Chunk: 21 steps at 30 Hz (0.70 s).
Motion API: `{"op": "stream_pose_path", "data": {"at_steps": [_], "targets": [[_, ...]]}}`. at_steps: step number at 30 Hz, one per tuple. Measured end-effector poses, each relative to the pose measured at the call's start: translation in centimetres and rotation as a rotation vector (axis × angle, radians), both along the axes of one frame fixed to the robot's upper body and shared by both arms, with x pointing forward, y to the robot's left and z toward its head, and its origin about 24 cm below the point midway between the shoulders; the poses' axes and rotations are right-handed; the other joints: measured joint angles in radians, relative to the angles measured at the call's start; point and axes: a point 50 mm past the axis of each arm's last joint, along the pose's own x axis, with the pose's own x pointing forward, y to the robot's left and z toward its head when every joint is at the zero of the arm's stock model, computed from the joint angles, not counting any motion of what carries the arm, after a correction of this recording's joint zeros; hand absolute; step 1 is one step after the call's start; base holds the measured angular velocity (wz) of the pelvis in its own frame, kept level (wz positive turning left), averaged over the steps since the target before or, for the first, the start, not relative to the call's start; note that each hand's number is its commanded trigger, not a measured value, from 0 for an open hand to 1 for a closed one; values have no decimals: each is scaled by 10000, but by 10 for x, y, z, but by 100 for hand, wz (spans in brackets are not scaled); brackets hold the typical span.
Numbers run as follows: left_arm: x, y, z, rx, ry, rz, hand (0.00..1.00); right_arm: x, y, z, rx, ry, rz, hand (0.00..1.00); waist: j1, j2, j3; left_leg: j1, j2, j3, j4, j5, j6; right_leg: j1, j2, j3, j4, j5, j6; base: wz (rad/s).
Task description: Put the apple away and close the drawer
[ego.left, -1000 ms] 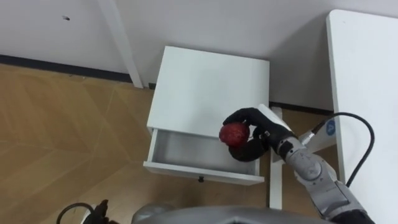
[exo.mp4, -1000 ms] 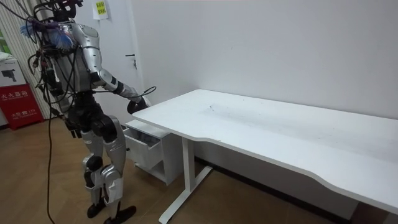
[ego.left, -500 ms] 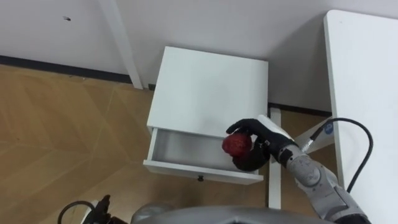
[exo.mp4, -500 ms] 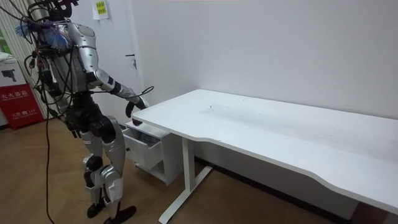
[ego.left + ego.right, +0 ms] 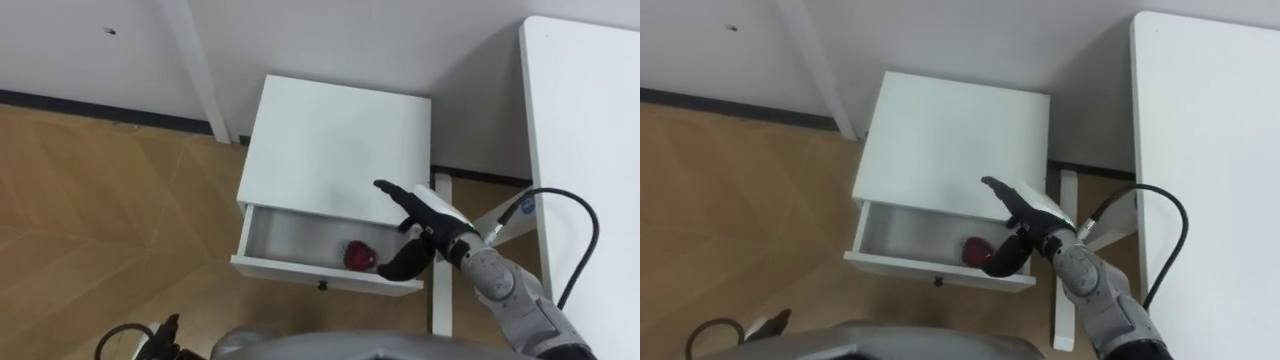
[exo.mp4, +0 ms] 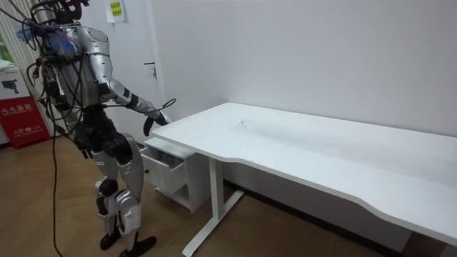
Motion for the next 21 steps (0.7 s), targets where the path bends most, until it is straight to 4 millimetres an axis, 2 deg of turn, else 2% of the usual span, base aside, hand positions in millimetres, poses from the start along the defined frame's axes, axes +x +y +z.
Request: {"op": "stream_pose_path", "data": {"at_steps": [7,10,12,13,15,16,18,19,20,21], "targets": [[0,0,0,11,-22,17,0,0,0,0,73,-6,-64,0,-2,16,9,1,1,-2,-4,0,0,1,-1,-66,-12,0,0,0],[0,0,0,-44,-84,261,0,-1,-4,-2,518,101,-697,0,-69,14,3,10,1,-26,-6,0,0,37,-6,-120,-14,0,0,3],[-2,2,0,-27,-56,389,0,-4,-12,-9,851,288,-1600,0,-90,44,-2,69,1,-33,-13,0,0,94,-12,-144,-15,0,1,4],[-4,3,0,-7,15,536,0,-8,-20,-15,941,463,-2276,0,-104,67,1,140,1,-35,-23,-3,5,174,-19,-165,-13,-1,2,3],[-9,4,-1,83,164,637,0,-17,-34,-25,666,787,-3168,0,-138,117,-40,170,0,-28,-18,-21,30,185,-99,-240,40,-8,13,2],[-11,4,-1,68,194,686,0,-22,-44,-30,474,950,-3761,0,-221,147,-24,151,-5,12,49,-44,57,117,-145,-286,236,-45,71,7],[-12,1,-2,-14,208,873,0,-29,-59,-32,244,971,-4677,0,-469,357,40,78,-38,67,219,-196,149,-336,-287,-427,1307,-201,255,9],[-14,0,-3,-70,297,917,0,-34,-69,-34,21,988,-5296,0,-579,524,7,-11,-73,67,362,-266,250,-1124,-573,-528,2912,-335,410,0],[-15,2,-3,-66,338,1032,0,-36,-78,-33,-88,927,-5812,0,-725,538,13,-25,-184,105,499,-313,356,-2193,-1039,-465,5155,-215,319,0],[-16,4,-2,-6,375,1064,0,-36,-80,-33,-123,882,-5983,0,-846,499,38,-46,-284,134,675,-379,449,-2729,-1316,-389,6223,61,294,0]]}}
